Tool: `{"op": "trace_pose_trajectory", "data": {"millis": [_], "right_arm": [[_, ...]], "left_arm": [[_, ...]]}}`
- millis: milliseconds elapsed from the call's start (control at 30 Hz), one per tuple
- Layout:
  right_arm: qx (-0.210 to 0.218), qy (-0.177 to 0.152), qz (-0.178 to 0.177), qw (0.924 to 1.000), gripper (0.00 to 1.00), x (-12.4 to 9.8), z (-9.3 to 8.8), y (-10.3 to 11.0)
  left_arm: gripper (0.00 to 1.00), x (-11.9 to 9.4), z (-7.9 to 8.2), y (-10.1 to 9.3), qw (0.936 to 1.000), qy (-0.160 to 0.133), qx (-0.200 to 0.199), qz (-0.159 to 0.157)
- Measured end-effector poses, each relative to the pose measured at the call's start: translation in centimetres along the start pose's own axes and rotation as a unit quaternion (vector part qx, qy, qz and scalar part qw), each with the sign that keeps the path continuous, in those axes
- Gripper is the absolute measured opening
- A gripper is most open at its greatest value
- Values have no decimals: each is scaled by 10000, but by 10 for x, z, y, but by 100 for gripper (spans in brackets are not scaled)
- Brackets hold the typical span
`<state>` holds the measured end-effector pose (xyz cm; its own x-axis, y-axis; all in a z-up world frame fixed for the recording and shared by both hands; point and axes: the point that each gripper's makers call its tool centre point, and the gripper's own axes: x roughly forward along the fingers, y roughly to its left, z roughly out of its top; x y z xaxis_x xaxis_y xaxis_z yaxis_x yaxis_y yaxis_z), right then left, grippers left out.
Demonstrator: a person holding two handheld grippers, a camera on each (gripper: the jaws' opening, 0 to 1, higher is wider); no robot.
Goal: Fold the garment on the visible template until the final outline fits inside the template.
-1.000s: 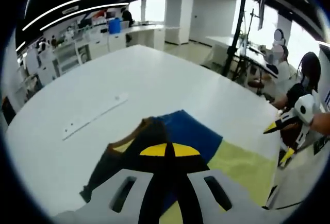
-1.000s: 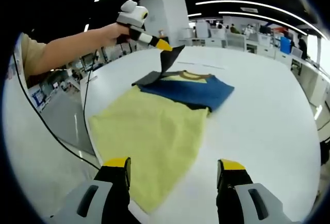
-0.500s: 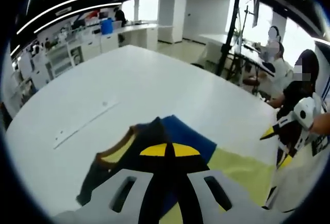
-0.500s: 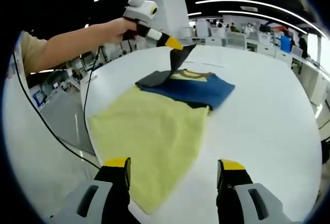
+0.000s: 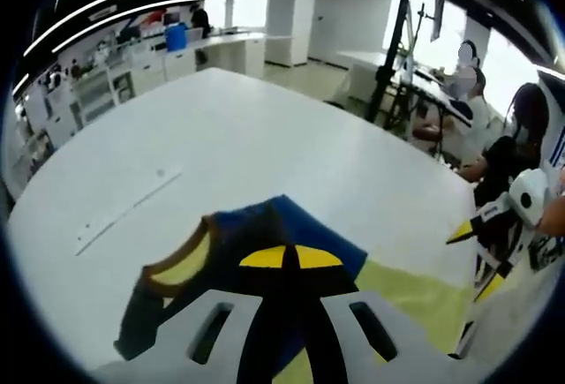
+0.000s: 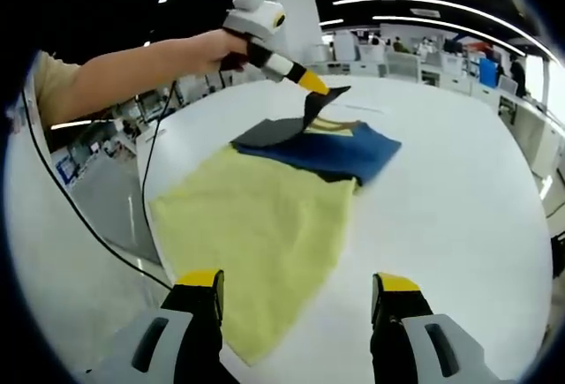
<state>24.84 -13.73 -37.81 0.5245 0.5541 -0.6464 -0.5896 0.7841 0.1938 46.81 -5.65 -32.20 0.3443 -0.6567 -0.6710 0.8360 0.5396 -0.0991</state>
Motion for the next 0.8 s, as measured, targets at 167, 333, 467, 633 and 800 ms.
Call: {"op": "trace_pose_trajectory", "data": {"millis": [167, 333, 467, 633, 800], "right_arm": [[21, -2, -22, 10000, 66, -2, 0, -2], [53, -1, -9, 10000, 66, -2, 0, -3], [55, 1, -16, 10000, 66, -2, 0, -4], [59, 11, -27, 10000, 66, -2, 0, -5], [67, 9, -32, 10000, 66, -2, 0, -6]], "left_arm": [[0, 13, -7, -5, 9999, 114, -36, -51], [0, 21, -12, -11, 9997, 235, 37, -105], [0, 26, -14, -13, 9994, 314, 101, -125], [0, 29, -18, -18, 9990, 390, 151, -163], [0, 32, -20, -19, 9988, 436, 157, -175]]}}
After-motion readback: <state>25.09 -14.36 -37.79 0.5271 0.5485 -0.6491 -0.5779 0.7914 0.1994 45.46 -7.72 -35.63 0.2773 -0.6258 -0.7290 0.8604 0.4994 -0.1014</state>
